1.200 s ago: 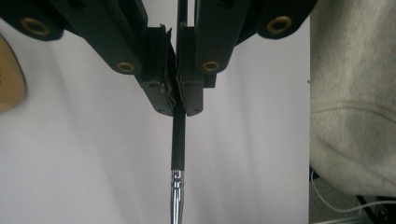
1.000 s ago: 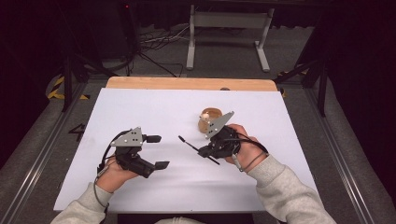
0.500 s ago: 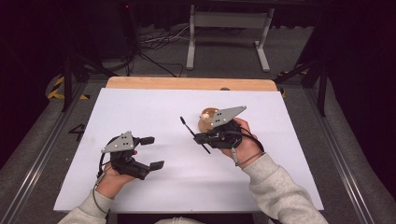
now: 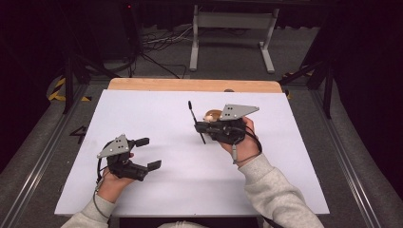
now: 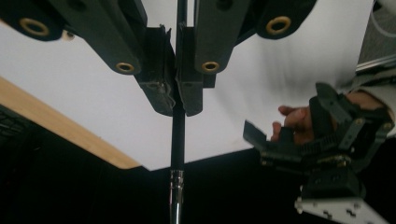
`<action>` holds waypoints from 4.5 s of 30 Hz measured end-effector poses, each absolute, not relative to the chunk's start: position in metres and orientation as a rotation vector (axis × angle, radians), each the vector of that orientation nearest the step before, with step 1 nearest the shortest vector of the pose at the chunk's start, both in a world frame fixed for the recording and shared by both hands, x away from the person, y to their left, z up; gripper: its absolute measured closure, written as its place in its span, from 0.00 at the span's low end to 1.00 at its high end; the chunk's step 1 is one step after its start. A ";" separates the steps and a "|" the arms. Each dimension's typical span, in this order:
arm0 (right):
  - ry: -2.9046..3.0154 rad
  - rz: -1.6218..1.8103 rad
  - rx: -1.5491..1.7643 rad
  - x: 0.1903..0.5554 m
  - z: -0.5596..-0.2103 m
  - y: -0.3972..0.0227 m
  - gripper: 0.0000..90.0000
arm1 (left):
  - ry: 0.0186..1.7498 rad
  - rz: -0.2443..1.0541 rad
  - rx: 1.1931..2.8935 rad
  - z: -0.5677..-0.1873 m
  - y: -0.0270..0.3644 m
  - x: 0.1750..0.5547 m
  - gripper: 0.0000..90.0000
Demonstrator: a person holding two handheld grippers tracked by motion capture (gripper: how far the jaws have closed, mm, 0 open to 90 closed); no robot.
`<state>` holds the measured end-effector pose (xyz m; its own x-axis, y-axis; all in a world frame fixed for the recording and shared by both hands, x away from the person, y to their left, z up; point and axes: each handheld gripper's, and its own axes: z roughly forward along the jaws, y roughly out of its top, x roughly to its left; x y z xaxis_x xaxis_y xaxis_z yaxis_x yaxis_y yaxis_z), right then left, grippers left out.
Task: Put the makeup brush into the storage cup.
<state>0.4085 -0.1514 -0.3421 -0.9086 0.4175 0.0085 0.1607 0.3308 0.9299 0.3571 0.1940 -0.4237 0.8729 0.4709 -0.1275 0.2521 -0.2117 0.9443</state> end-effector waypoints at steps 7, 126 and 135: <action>2.256 1.667 0.553 0.412 -0.341 -0.152 0.95 | 0.561 0.237 1.813 -0.428 0.196 0.357 0.04; 1.970 1.642 0.795 0.445 -0.368 -0.209 0.04 | 0.627 0.243 1.788 -0.433 0.218 0.353 0.04; 2.053 1.607 0.697 0.424 -0.357 -0.218 0.02 | 0.627 0.259 1.773 -0.430 0.224 0.347 0.03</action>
